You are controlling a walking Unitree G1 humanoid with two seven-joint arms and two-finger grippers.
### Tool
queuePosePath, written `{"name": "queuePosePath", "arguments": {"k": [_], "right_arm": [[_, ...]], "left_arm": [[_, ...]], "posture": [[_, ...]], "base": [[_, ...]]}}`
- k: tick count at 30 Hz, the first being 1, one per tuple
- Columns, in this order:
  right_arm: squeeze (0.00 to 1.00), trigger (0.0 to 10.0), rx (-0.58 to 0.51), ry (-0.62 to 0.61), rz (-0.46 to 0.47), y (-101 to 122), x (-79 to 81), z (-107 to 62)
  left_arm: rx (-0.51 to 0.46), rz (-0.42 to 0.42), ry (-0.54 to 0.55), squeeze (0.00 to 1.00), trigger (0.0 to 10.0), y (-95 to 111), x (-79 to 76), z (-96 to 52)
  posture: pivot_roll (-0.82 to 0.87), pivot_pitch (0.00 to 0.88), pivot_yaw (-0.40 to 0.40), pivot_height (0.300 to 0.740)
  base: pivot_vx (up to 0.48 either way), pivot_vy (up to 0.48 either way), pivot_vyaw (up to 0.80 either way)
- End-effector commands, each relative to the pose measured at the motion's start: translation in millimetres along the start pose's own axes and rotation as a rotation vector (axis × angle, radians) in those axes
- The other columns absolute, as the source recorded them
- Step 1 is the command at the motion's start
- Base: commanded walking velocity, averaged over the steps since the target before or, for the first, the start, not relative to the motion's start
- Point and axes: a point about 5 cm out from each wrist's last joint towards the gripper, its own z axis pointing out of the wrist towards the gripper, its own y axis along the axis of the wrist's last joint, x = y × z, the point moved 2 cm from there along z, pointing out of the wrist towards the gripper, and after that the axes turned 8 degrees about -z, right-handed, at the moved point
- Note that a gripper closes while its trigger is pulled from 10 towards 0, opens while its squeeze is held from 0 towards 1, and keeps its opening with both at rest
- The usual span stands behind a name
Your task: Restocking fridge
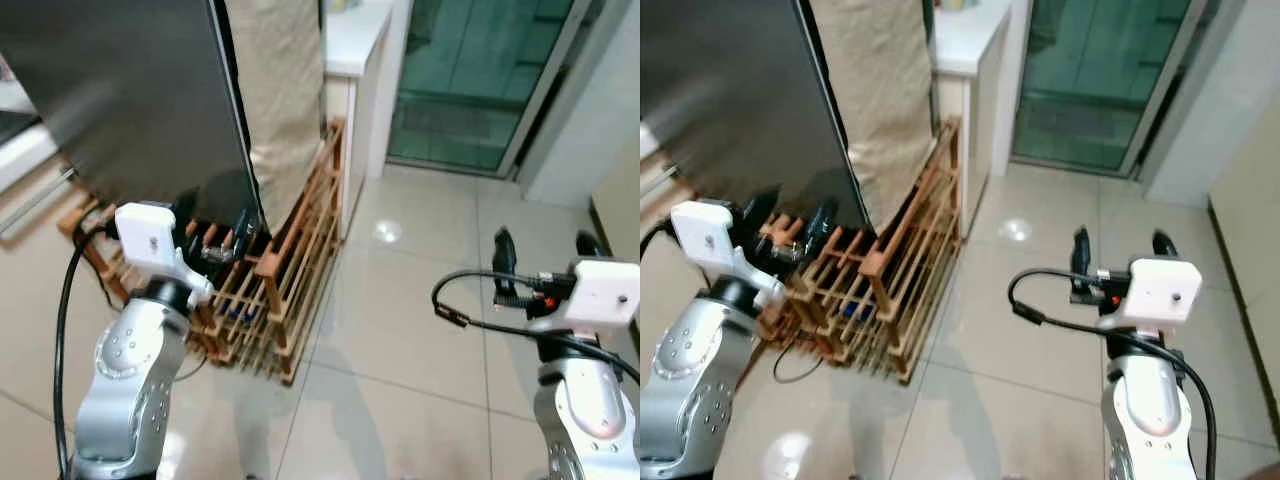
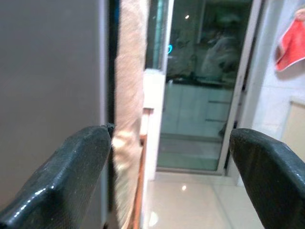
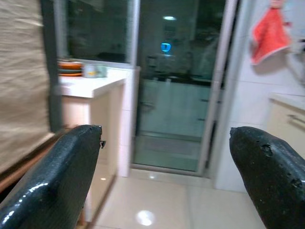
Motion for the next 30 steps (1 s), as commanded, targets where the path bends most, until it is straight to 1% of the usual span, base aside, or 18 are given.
{"name": "queuePosePath", "arguments": {"k": [1,3,5,6,9,12,14,16,18,19,20,21,23,26,29,30], "right_arm": [[0.0,10.0,0.02,-0.003,-0.012,-3.0,-2.3,3.8],[0.0,10.0,0.024,-0.007,-0.013,-5.3,-2.8,8.4],[0.0,10.0,0.045,-0.014,0.012,-9.6,-1.6,10.8],[0.0,10.0,0.079,-0.015,0.048,-15.7,1.6,10.5],[0.0,10.0,0.091,-0.001,0.053,-18.5,5.9,9.9],[0.0,10.0,0.096,0.002,0.052,-20.0,6.4,11.3],[0.0,10.0,0.093,0.015,0.046,-20.1,8.0,12.4],[0.0,10.0,0.092,0.023,0.046,-20.6,9.5,13.9],[0.0,10.0,0.084,0.039,0.042,-20.1,11.9,17.2],[0.0,10.0,0.084,0.039,0.042,-20.1,11.9,17.2],[0.0,10.0,0.083,0.044,0.042,-20.0,12.9,18.0],[0.0,10.0,0.085,0.054,0.043,-20.6,15.3,17.9],[0.0,10.0,0.085,0.062,0.045,-20.8,16.8,17.8],[0.0,10.0,0.085,0.075,0.048,-21.3,21.6,18.3],[0.0,10.0,0.085,0.078,0.049,-21.8,23.3,19.5],[0.0,10.0,0.085,0.079,0.05,-22.2,24.0,19.9]], "left_arm": [[0.016,0.0,0.028,0.0,10.0,-0.3,5.4,4.0],[0.009,-0.008,0.032,0.0,10.0,2.1,5.8,8.8],[0.006,-0.015,0.025,0.0,10.0,2.3,2.8,12.9],[0.023,-0.055,0.04,0.0,10.0,-3.4,1.2,15.2],[0.036,-0.084,0.055,0.0,10.0,-8.5,-0.9,17.5],[0.018,-0.082,0.084,0.0,10.0,-5.5,2.1,20.8],[0.027,-0.086,0.108,0.0,10.0,-6.6,6.1,21.1],[0.022,-0.08,0.147,0.0,10.0,-6.2,12.0,21.1],[0.01,-0.084,0.193,0.0,10.0,-3.6,18.9,24.5],[0.01,-0.084,0.193,0.0,10.0,-3.6,18.9,24.5],[0.015,-0.114,0.205,0.0,10.0,-5.2,20.7,25.5],[0.025,-0.123,0.21,0.0,10.0,-7.9,21.8,25.7],[0.028,-0.118,0.213,0.0,10.0,-8.8,22.4,25.6],[0.008,-0.093,0.218,0.0,10.0,-4.5,25.9,37.0],[0.0,-0.083,0.229,0.0,10.0,-2.2,29.0,47.7],[-0.005,-0.086,0.224,0.0,10.0,-0.9,27.7,53.2]], "posture": [[-0.06,0.0,0.049,0.74],[-0.06,0.0,0.053,0.74],[-0.06,0.0,0.059,0.74],[-0.06,0.0,0.062,0.74],[-0.06,0.0,0.065,0.74],[-0.06,0.0,0.068,0.74],[-0.06,0.0,0.07,0.74],[-0.06,0.0,0.07,0.74],[-0.06,0.0,0.068,0.74],[-0.06,0.0,0.068,0.74],[-0.06,0.0,0.067,0.74],[-0.06,0.0,0.067,0.74],[-0.06,0.0,0.067,0.74],[-0.05,0.0,0.067,0.74],[-0.05,0.0,0.069,0.74],[-0.06,0.0,0.073,0.74]], "base": [[0.461,0.0,0.0],[0.461,0.0,0.0],[0.461,0.0,0.0],[0.461,0.0,0.0],[0.461,0.0,0.0],[0.469,0.0,0.0],[0.48,0.0,0.0],[0.0,0.0,0.0],[0.0,0.0,0.0],[0.0,0.0,0.0],[0.0,0.0,0.0],[0.0,0.0,0.0],[0.0,0.0,0.0],[0.0,0.0,0.0],[0.0,0.0,0.0],[0.0,0.0,0.0]]}}
